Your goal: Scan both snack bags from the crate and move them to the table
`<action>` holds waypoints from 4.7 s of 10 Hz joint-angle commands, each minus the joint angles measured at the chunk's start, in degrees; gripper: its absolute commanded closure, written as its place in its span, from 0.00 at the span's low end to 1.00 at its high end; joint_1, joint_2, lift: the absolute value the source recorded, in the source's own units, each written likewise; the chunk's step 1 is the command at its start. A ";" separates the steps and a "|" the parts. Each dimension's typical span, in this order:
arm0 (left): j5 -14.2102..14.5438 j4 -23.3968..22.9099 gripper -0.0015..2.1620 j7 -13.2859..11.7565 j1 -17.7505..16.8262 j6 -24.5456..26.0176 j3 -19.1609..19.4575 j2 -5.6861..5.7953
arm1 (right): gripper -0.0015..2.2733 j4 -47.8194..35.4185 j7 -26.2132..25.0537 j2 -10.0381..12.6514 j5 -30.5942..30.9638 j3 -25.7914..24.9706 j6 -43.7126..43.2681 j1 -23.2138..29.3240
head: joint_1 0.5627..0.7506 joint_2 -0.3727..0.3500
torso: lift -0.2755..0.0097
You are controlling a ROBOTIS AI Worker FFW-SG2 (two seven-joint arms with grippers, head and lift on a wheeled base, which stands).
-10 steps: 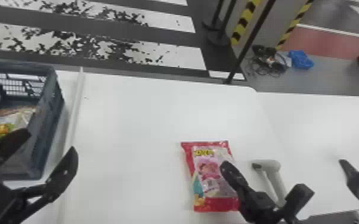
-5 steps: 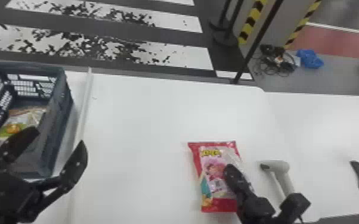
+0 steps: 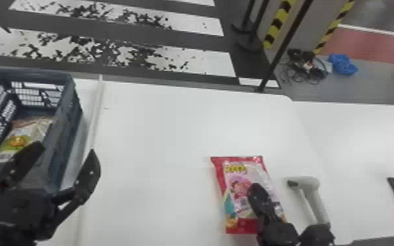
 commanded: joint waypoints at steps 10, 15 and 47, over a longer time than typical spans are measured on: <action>-1.86 2.24 0.04 -0.69 -0.70 -3.36 -2.15 -0.35 | 0.67 -7.74 -9.55 -1.32 -2.73 4.63 -10.24 7.77 | 0.70 0.20 | 0.66; -1.94 3.21 0.04 -0.51 -1.67 -3.71 -2.33 -0.35 | 0.03 -20.39 -0.15 -1.41 -5.98 -9.43 11.03 9.44 | 0.70 0.08 | 0.66; -1.50 7.78 0.04 -1.04 -2.72 -7.76 -0.75 0.17 | 0.99 -35.25 10.93 0.05 -3.08 -11.89 35.99 22.45 | 0.70 0.04 | 0.66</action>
